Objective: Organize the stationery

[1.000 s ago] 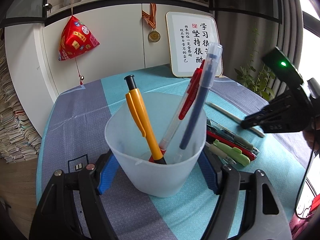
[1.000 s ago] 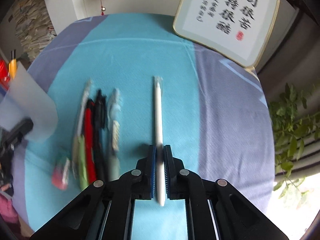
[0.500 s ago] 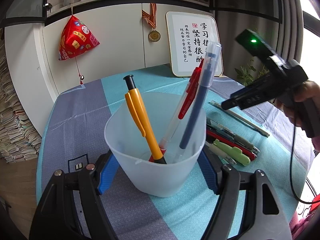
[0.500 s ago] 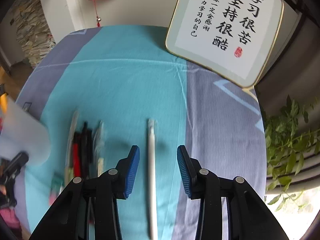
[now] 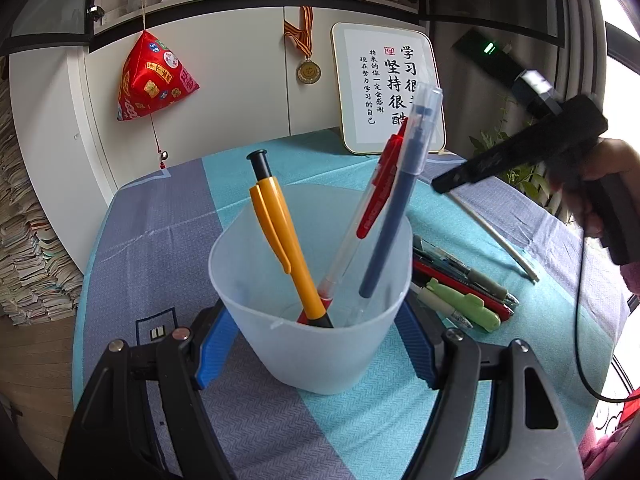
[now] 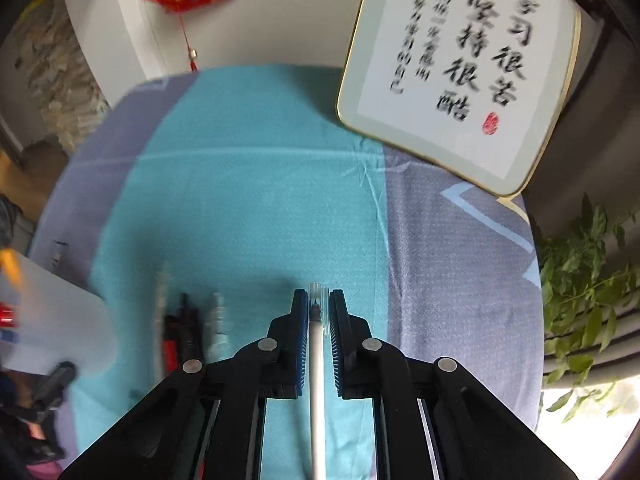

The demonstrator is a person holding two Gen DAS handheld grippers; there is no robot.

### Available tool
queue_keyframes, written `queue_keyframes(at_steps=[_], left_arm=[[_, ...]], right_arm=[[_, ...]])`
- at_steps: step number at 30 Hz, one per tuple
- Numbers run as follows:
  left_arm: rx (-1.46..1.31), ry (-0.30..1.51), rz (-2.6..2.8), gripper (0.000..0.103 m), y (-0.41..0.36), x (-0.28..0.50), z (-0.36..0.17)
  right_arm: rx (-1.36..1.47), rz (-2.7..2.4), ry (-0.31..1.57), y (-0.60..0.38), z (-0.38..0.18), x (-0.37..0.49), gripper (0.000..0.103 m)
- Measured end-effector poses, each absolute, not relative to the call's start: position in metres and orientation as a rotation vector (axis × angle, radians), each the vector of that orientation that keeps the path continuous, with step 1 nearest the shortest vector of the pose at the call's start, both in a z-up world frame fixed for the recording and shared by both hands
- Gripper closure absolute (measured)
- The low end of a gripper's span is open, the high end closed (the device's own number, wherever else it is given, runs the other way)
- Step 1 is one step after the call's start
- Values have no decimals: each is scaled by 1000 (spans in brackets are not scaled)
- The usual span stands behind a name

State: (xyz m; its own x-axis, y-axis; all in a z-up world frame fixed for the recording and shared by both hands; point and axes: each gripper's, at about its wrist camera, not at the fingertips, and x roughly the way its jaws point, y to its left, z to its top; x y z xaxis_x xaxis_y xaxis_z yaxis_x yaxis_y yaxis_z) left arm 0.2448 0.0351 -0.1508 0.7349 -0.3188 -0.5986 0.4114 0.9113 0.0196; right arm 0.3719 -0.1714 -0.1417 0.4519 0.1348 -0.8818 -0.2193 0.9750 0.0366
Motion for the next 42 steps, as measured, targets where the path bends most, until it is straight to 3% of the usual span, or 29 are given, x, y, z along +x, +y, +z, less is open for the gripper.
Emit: queue_keyframes(at_steps=[19,31,36,39,41,42], left_arm=[[150,636,-404,30,34,245,-152],[153,629,-406,29,33,247,-154],[156,624,-405,29,33,246,-154],[158,622,-404,29,33,245,-154],[157,622,-405,29,34,245,-153],[157,622,-404,29,34,245,-153]], right_arm=[[26,499,486,-120,60,251,92],[33,573,538,-90,48,262,95],[-92,592,696,-95,2,275,95],[-149,597,798,-106,-39,277,84],[-203,613,819,-108,-56,272,59],[-219,629,808,-108,-63,268,53]])
